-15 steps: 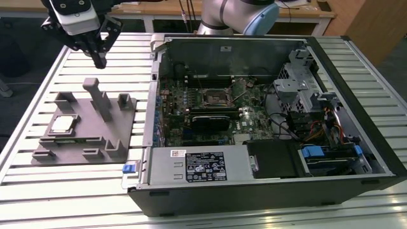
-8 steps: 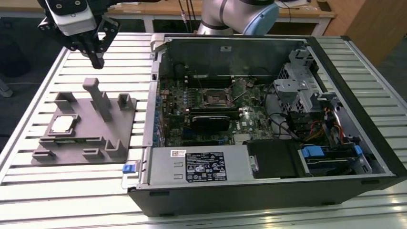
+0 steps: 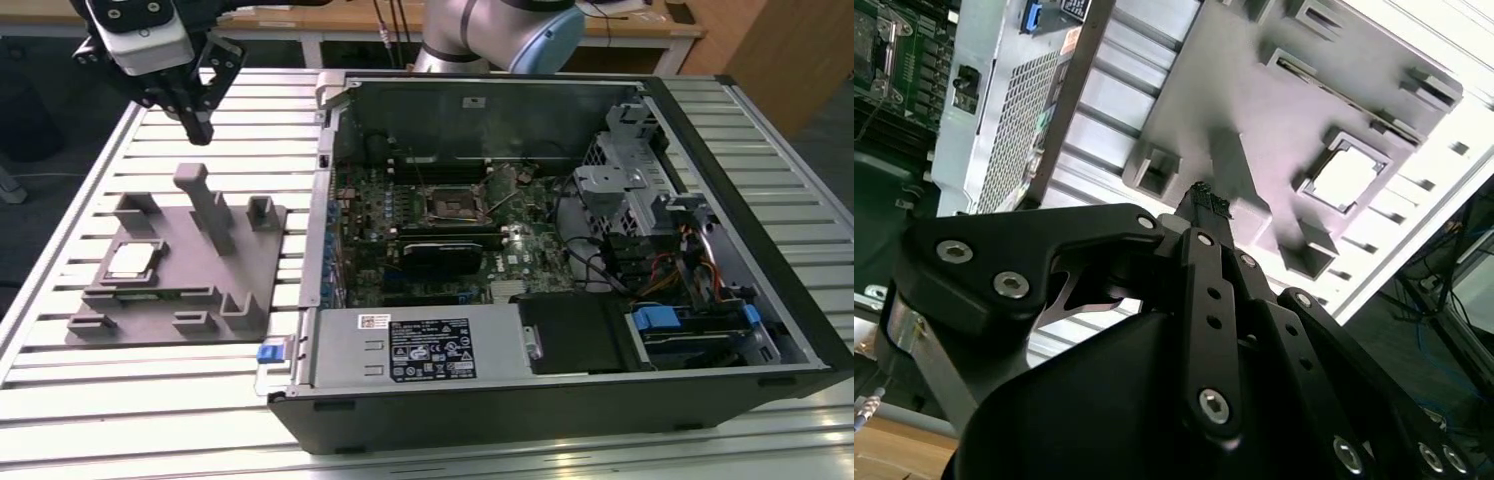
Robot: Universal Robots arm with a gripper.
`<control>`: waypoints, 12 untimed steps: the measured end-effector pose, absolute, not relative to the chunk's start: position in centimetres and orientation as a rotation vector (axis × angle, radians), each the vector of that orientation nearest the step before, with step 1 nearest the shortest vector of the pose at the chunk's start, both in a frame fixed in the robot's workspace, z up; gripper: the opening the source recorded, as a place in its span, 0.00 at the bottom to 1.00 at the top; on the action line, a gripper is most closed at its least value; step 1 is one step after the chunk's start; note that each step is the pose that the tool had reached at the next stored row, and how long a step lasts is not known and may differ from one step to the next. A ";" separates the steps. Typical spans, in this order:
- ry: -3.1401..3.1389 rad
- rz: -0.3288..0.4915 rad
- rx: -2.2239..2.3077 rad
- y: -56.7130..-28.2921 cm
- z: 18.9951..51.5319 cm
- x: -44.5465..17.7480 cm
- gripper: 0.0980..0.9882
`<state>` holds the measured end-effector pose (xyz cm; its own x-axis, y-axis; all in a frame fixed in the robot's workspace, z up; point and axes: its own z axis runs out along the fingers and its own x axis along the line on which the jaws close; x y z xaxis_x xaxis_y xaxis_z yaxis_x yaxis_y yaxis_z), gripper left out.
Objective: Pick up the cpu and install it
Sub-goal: 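Reach for the cpu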
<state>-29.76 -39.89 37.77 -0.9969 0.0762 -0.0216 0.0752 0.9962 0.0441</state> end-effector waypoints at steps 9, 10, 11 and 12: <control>3.116 0.068 0.118 -39.9 37.7 -30.4 0.01; 3.116 0.067 0.118 -39.9 37.7 -30.4 0.01; 3.116 0.068 0.118 -39.9 37.7 -30.5 0.01; 3.116 0.068 0.118 -39.9 37.7 -30.6 0.01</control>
